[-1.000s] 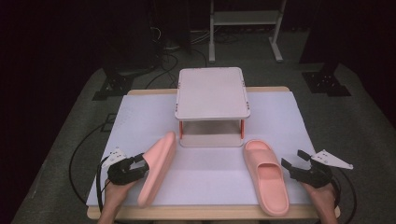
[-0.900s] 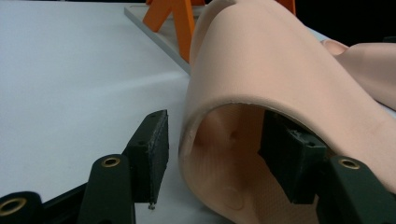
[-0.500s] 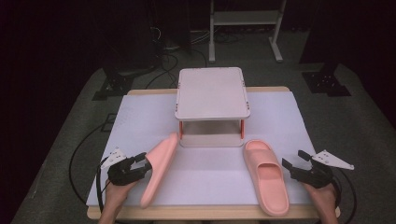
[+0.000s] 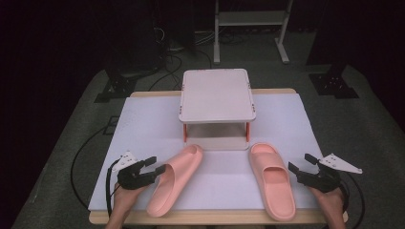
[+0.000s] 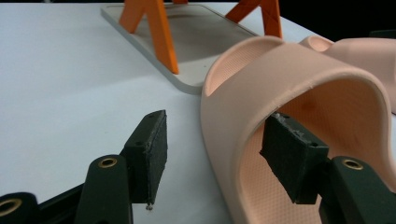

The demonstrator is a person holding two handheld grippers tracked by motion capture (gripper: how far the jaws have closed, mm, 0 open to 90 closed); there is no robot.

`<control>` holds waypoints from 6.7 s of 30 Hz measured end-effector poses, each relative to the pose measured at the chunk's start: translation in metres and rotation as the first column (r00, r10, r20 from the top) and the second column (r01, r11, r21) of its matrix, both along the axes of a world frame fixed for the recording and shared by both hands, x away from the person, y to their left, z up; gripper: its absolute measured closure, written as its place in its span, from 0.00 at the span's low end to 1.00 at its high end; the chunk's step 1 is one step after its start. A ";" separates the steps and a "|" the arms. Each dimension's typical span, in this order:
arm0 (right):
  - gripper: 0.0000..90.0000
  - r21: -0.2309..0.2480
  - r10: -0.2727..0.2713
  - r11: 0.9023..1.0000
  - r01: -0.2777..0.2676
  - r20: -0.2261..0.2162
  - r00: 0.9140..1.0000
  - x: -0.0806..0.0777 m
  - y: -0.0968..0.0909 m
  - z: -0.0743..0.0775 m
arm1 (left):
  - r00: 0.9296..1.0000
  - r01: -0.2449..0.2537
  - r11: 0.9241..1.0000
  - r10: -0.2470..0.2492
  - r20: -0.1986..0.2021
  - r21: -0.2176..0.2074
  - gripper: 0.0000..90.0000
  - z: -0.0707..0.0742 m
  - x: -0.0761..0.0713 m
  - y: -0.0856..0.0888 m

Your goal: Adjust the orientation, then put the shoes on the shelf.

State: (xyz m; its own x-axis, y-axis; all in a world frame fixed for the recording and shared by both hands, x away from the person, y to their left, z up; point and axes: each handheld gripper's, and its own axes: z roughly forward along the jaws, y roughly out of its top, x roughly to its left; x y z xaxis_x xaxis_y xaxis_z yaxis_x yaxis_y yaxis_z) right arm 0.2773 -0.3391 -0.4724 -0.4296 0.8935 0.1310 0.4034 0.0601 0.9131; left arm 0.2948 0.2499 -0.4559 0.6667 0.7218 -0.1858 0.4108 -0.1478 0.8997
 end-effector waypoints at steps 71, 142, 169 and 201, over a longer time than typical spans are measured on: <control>0.49 -0.068 0.170 0.983 -0.171 -0.023 0.985 -0.003 0.041 -0.002 | 0.991 0.131 0.981 -0.132 -0.006 0.141 0.66 -0.004 -0.003 -0.029; 0.87 -0.102 0.243 0.964 -0.244 -0.024 0.970 -0.011 0.088 0.018 | 0.990 0.139 0.988 -0.139 -0.004 0.067 0.83 0.011 -0.001 -0.041; 0.87 -0.064 0.265 0.963 -0.263 0.023 0.964 -0.012 0.098 0.060 | 0.987 0.147 0.987 -0.150 0.061 0.060 0.83 0.059 -0.001 -0.045; 0.86 -0.096 0.257 0.964 -0.247 0.107 0.961 -0.001 0.105 0.137 | 0.979 0.126 0.988 -0.138 0.149 0.086 0.83 0.128 0.007 -0.043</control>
